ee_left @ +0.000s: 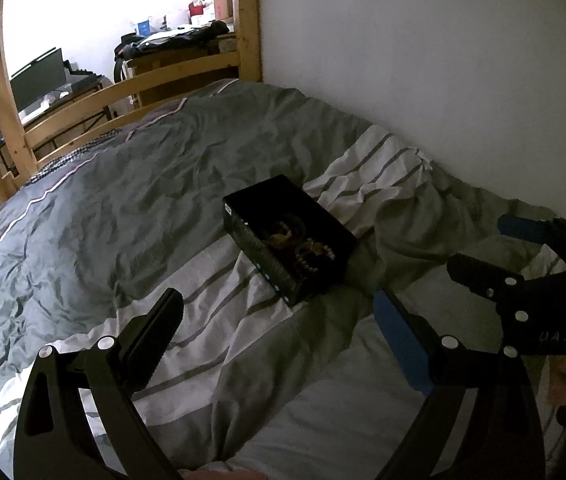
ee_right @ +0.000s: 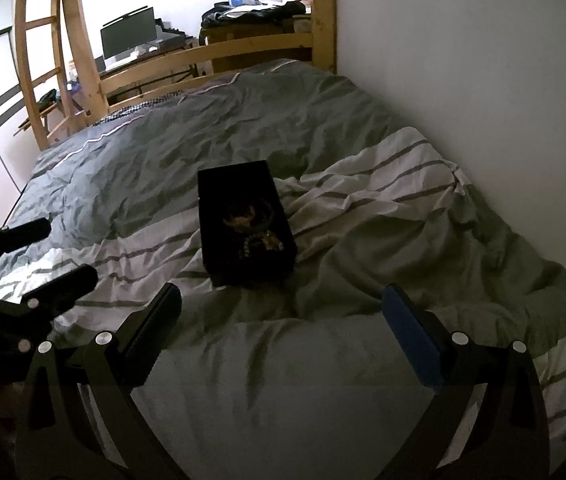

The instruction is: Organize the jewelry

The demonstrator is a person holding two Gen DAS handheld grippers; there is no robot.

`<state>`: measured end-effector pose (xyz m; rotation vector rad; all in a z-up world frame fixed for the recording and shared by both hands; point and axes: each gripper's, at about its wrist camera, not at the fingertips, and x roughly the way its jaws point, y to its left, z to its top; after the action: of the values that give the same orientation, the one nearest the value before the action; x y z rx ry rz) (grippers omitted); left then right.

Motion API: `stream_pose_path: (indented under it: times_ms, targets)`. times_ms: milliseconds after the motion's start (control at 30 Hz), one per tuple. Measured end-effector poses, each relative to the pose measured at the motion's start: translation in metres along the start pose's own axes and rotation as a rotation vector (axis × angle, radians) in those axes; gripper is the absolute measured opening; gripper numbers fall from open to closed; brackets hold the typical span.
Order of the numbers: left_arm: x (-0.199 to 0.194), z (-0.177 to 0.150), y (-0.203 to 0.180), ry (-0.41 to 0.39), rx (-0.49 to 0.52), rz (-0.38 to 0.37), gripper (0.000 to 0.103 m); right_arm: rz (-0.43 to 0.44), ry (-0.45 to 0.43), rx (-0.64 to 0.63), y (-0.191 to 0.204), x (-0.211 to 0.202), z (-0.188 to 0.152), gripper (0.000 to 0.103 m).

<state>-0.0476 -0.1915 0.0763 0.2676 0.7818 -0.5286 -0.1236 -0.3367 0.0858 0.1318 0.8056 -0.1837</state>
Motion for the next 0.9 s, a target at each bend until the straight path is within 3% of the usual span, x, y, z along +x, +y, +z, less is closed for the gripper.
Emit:
stream_pose_path:
  times_ms: [900]
  targets:
    - [0.007,-0.001,0.011,0.022,-0.015,0.024,0.094,0.013,0.001,-0.022,-0.002,0.004,0.001,0.099]
